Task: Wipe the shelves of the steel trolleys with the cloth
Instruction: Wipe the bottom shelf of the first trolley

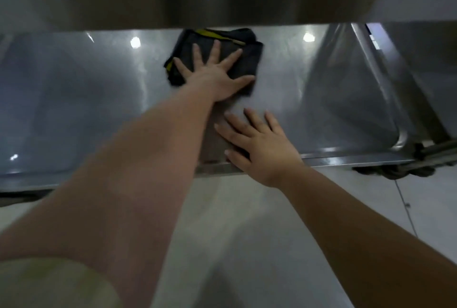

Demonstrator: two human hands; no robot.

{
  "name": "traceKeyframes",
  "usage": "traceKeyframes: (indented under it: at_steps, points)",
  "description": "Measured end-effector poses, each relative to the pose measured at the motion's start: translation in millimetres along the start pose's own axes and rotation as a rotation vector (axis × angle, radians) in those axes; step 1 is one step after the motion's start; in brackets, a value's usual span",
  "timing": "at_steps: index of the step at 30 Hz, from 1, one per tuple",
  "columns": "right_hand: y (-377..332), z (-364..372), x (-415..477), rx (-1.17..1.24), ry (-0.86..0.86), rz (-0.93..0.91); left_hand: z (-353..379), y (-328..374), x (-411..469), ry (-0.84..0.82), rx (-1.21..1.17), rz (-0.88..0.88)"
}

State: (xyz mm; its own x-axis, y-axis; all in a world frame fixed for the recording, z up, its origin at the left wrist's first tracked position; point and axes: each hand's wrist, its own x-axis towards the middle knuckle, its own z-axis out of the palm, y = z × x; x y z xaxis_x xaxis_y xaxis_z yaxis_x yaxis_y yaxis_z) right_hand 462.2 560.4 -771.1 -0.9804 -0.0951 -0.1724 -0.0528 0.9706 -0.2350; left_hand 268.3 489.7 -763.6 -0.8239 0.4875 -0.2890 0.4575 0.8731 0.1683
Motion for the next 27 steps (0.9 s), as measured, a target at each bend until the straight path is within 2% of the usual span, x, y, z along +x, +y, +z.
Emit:
traceKeyframes:
  at_steps: [4, 8, 11, 16, 18, 20, 21, 23, 25, 27]
  points:
    - [1, 0, 0, -0.04, -0.012, 0.015, -8, -108, -24, 0.035, 0.007, -0.168]
    - [-2, 4, 1, -0.084, -0.018, 0.028, 5, -175, -94, 0.052, 0.007, -0.217]
    - [-2, 4, 0, -0.098, 0.002, 0.039, 25, -170, -148, 0.072, -0.002, -0.235]
    - [-4, 3, -5, -0.115, 0.009, 0.049, 47, -104, -187, -0.008, 0.038, -0.284]
    - [-8, 1, -7, -0.128, 0.01, 0.065, 44, -90, -187, -0.061, 0.014, -0.268]
    - [-20, -4, -9, -0.075, 0.062, 0.115, 35, -96, -190, -0.04, -0.081, -0.242]
    - [-32, -6, -10, -0.007, 0.14, 0.112, 29, -104, -195, 0.005, -0.131, -0.222]
    - [-64, -9, -7, 0.122, 0.302, -0.023, 21, -126, -211, 0.149, -0.16, -0.146]
    - [-95, -6, 2, 0.162, 0.237, -0.145, 18, -149, -225, 0.236, -0.222, -0.029]
    - [-113, -1, 14, 0.104, 0.097, -0.123, 16, -164, -231, 0.218, -0.282, 0.058]
